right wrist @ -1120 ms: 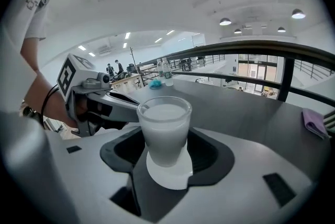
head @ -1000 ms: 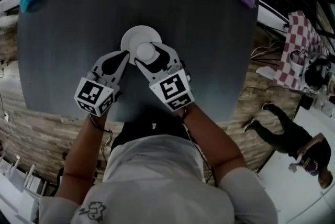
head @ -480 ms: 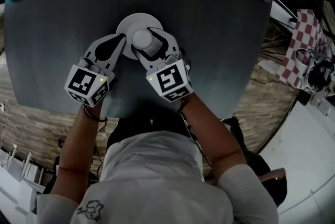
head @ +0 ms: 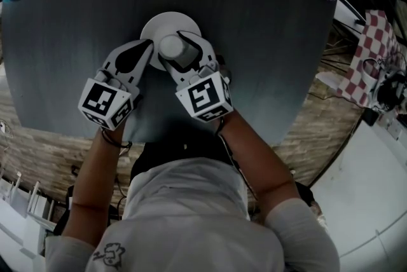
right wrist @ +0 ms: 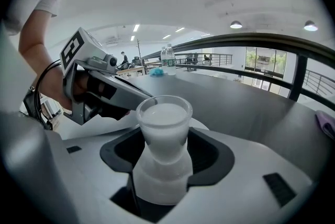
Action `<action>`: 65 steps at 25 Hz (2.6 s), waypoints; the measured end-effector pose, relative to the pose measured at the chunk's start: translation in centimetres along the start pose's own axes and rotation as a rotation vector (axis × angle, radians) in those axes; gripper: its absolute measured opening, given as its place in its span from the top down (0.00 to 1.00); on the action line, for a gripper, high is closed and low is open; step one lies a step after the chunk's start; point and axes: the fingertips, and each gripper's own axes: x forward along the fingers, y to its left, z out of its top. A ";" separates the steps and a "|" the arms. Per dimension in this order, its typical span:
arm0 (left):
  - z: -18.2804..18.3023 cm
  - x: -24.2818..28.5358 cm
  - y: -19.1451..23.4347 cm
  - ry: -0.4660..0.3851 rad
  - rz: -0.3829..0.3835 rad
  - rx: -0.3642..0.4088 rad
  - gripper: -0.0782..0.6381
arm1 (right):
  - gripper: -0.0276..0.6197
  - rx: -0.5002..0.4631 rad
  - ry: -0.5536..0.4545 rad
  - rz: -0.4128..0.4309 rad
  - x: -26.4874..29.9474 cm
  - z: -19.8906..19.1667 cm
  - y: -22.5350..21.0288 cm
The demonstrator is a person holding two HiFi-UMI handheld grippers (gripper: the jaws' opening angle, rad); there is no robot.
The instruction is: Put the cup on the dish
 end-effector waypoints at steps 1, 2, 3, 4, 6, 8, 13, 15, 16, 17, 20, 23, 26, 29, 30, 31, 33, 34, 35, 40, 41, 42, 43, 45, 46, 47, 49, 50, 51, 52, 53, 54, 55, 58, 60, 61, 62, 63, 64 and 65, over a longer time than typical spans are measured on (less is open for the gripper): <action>0.0 0.0 0.1 0.000 -0.001 -0.001 0.88 | 0.55 -0.001 0.000 -0.001 0.1 0.1 0.0; 0.0 0.0 0.2 0.000 -0.001 -0.002 0.88 | 0.55 -0.002 0.000 -0.003 0.1 0.1 0.0; 0.0 0.0 0.2 0.000 0.000 -0.004 0.88 | 0.55 -0.004 0.000 -0.006 0.2 0.2 -0.1; 0.0 0.0 0.3 0.000 0.001 -0.006 0.88 | 0.55 -0.006 0.000 -0.008 0.2 0.2 -0.1; -0.1 0.0 0.3 0.001 0.003 -0.009 0.88 | 0.55 -0.014 0.006 -0.013 0.2 0.1 -0.1; -0.2 -0.1 0.3 0.003 0.004 -0.012 0.88 | 0.55 -0.023 0.011 -0.015 0.2 0.0 0.0; 0.0 -0.7 0.3 -0.002 0.010 -0.013 0.88 | 0.55 -0.036 0.009 -0.026 -0.1 0.6 0.3; 0.3 -1.1 0.2 -0.007 0.015 -0.012 0.88 | 0.55 -0.037 -0.001 -0.023 -0.6 1.2 0.5; 0.6 -1.4 0.1 -0.011 0.019 -0.011 0.88 | 0.55 -0.039 -0.008 -0.021 -1.0 1.7 0.6; 0.9 -1.8 -0.1 -0.017 0.025 -0.009 0.88 | 0.55 -0.041 -0.015 -0.018 -1.5 2.1 0.7; 2.0 -2.8 -1.1 -0.033 0.043 0.006 0.88 | 0.55 -0.074 -0.039 -0.012 -3.4 3.6 1.2; 3.1 -4.3 -3.2 -0.054 0.055 0.024 0.88 | 0.55 -0.120 -0.068 -0.012 -6.1 5.5 2.1; 4.5 -6.3 -5.8 -0.086 0.071 0.033 0.88 | 0.55 -0.126 -0.100 -0.008 -9.3 7.6 3.3; 6.2 -7.9 -9.3 -0.126 0.086 0.046 0.88 | 0.55 -0.138 -0.112 0.006 -12.9 8.7 4.4; 6.7 -8.3 -10.8 -0.142 0.093 0.052 0.88 | 0.55 -0.142 -0.120 0.013 -14.3 8.8 4.7; 7.2 -8.8 -12.3 -0.159 0.101 0.058 0.88 | 0.56 -0.138 -0.132 0.022 -15.7 9.0 5.1; 7.8 -9.7 -15.2 -0.189 0.118 0.072 0.88 | 0.61 -0.106 -0.163 0.048 -18.2 9.4 5.9; 7.9 -10.3 -16.5 -0.201 0.124 0.075 0.88 | 0.64 -0.083 -0.179 0.062 -19.4 9.7 6.3; 7.9 -10.8 -17.7 -0.211 0.130 0.078 0.88 | 0.67 -0.062 -0.195 0.073 -20.5 9.9 6.7; 10.0 -13.8 -25.3 -0.267 0.183 0.141 0.88 | 0.88 -0.028 -0.292 0.136 -27.8 11.8 8.1; 10.5 -14.3 -27.3 -0.274 0.192 0.151 0.88 | 0.90 -0.031 -0.302 0.152 -29.7 11.9 8.5; 11.0 -14.9 -29.3 -0.283 0.196 0.153 0.88 | 0.92 -0.032 -0.310 0.166 -31.6 12.1 8.9; 11.4 -15.5 -31.0 -0.295 0.198 0.151 0.88 | 0.93 -0.031 -0.320 0.179 -33.4 12.3 9.4; 11.5 -16.8 -33.8 -0.316 0.197 0.147 0.88 | 0.94 -0.028 -0.347 0.198 -36.1 12.8 10.7; 11.4 -17.4 -34.9 -0.320 0.197 0.148 0.88 | 0.94 -0.033 -0.355 0.204 -37.1 13.0 11.4; 11.2 -17.9 -35.8 -0.322 0.197 0.151 0.88 | 0.94 -0.043 -0.357 0.209 -37.9 13.1 12.0; 11.1 -18.5 -37.1 -0.329 0.201 0.162 0.88 | 0.94 -0.067 -0.357 0.219 -39.1 13.1 12.7; 11.1 -18.7 -37.5 -0.336 0.205 0.170 0.88 | 0.94 -0.078 -0.358 0.222 -39.6 13.2 12.7; 11.2 -18.9 -37.8 -0.342 0.209 0.177 0.88 | 0.94 -0.085 -0.361 0.223 -40.0 13.3 12.8; 11.2 -19.3 -38.1 -0.348 0.213 0.184 0.88 | 0.94 -0.089 -0.366 0.222 -40.4 13.4 12.9; 11.2 -19.7 -38.5 -0.352 0.216 0.190 0.88 | 0.94 -0.092 -0.369 0.220 -40.8 13.4 13.0; 11.0 -20.1 -38.8 -0.354 0.218 0.195 0.88 | 0.94 -0.094 -0.370 0.218 -41.0 13.3 13.2; 10.6 -20.6 -39.2 -0.354 0.219 0.202 0.88 | 0.94 -0.096 -0.369 0.218 -41.2 13.0 13.6; 9.1 -22.7 -39.7 -0.356 0.233 0.218 0.88 | 0.94 -0.102 -0.362 0.218 -41.5 12.4 15.2; 8.6 -24.2 -39.4 -0.372 0.237 0.203 0.88 | 0.94 -0.105 -0.362 0.212 -41.5 12.5 16.5; 8.3 -24.9 -39.3 -0.381 0.234 0.191 0.88 | 0.94 -0.107 -0.361 0.209 -41.6 12.6 17.1; 8.0 -25.5 -39.3 -0.386 0.231 0.182 0.88 | 0.94 -0.109 -0.359 0.207 -41.8 12.6 17.8; 7.6 -26.1 -39.6 -0.387 0.228 0.179 0.88 | 0.94 -0.110 -0.357 0.205 -42.1 12.5 18.6; 7.1 -26.8 -39.9 -0.387 0.226 0.182 0.88 | 0.94 -0.111 -0.359 0.203 -42.4 12.3 19.5; 6.7 -27.5 -40.2 -0.387 0.222 0.188 0.88 | 0.94 -0.113 -0.363 0.200 -42.7 12.2 20.5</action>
